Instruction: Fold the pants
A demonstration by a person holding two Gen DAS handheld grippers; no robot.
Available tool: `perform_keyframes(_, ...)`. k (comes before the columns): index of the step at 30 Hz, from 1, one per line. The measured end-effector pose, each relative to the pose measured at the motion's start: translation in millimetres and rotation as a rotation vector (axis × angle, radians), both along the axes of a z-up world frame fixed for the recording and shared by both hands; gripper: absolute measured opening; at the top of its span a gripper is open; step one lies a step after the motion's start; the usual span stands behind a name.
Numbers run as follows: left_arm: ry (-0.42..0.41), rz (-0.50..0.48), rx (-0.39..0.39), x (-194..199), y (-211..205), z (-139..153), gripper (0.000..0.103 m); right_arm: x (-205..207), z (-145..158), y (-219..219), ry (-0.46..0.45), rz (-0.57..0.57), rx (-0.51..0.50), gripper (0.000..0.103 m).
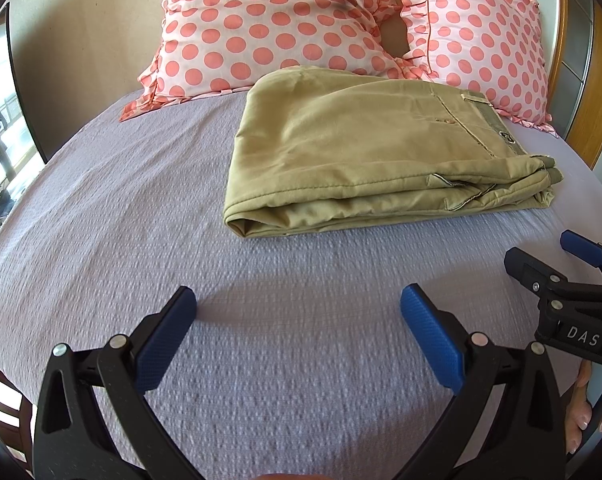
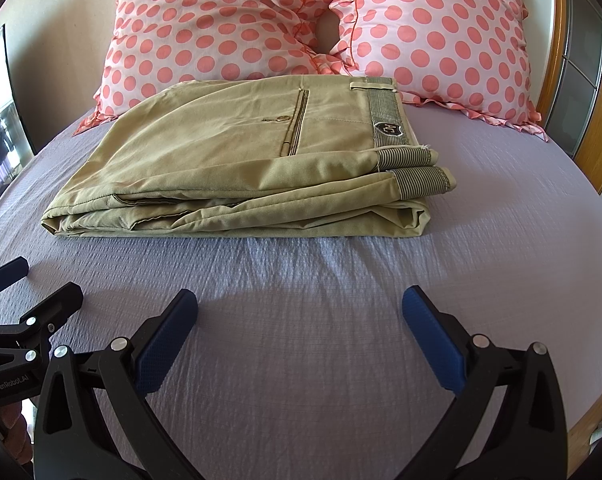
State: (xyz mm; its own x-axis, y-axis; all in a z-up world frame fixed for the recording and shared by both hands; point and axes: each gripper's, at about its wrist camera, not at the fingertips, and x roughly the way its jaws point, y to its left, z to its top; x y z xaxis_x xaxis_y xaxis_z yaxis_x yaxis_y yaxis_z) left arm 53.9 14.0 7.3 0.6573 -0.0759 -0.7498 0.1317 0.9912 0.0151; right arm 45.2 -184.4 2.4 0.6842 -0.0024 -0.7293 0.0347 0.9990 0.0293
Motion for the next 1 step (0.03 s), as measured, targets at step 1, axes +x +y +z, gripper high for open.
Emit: perform_keyframes(1, 0.0, 0.0, 0.0, 0.2, 0.1, 0.1, 0.101, 0.0, 0.0, 0.0, 0.0, 0.0, 0.0, 0.102)
